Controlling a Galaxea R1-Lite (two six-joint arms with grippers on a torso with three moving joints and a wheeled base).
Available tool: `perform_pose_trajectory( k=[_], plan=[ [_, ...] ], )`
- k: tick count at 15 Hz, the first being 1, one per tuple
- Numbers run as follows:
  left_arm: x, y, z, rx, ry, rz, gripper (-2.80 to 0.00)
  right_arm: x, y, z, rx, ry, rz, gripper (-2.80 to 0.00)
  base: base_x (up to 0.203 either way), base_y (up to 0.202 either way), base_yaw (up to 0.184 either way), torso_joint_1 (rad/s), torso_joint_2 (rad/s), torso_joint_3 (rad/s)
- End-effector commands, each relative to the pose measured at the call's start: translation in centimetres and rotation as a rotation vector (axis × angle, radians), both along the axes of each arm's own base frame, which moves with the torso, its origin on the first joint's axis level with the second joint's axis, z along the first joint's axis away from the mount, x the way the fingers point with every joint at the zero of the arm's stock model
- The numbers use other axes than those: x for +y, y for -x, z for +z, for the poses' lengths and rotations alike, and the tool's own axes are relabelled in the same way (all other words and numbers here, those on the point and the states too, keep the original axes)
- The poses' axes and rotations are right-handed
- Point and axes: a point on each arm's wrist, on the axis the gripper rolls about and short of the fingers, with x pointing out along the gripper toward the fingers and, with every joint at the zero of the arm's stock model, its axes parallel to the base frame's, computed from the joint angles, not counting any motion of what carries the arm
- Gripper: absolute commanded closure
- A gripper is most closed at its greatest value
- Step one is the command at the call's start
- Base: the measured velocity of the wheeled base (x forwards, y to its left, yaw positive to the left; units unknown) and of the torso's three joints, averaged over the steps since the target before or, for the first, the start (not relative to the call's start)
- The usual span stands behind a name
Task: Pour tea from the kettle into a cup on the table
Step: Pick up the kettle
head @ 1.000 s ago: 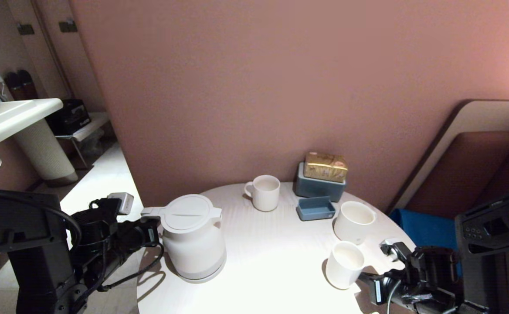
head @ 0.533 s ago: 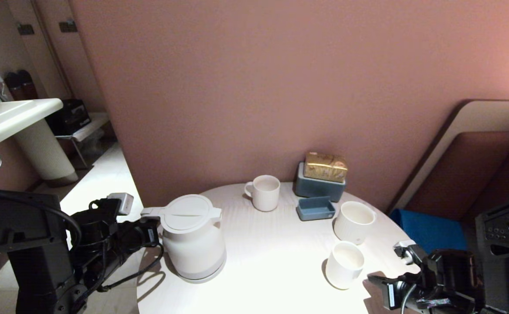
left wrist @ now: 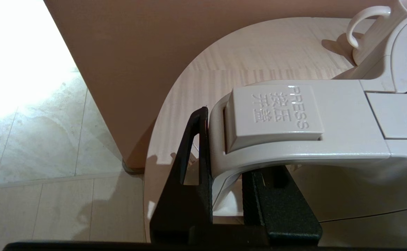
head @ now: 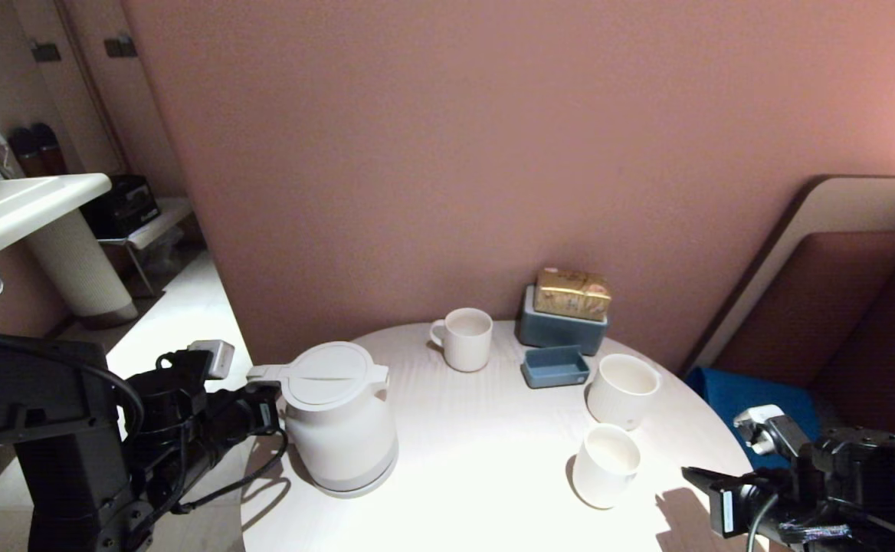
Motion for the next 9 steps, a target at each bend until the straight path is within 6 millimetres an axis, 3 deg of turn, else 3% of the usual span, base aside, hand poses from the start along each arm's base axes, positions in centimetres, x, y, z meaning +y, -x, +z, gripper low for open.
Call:
perform_pose_trajectory(
  k=[1, 4, 6, 9],
  plan=[
    [0.0, -0.1, 0.1, -0.032, 0.005, 0.0, 0.0, 0.0, 0.8, 3.0, -0.129, 0.009, -0.01, 0.0, 0.0, 0.0, 0.0, 0.0, 0.0, 0.0],
    [0.0, -0.1, 0.0, -0.03, 0.004, 0.0, 0.0, -0.2, 2.1, 7.3, -0.241, 0.077, -0.064, 0.0, 0.0, 0.0, 0.0, 0.0, 0.0, 0.0],
    [0.0, -0.1, -0.1, -0.026, 0.003, 0.0, 0.0, -0.4, 3.3, 10.9, -0.219, 0.1, -0.088, 0.0, 0.0, 0.0, 0.0, 0.0, 0.0, 0.0],
    [0.0, 0.1, -0.2, -0.017, 0.002, -0.002, 0.0, -0.6, 7.5, 16.3, -0.212, 0.123, -0.135, 0.0, 0.0, 0.0, 0.0, 0.0, 0.0, 0.0]
  ],
)
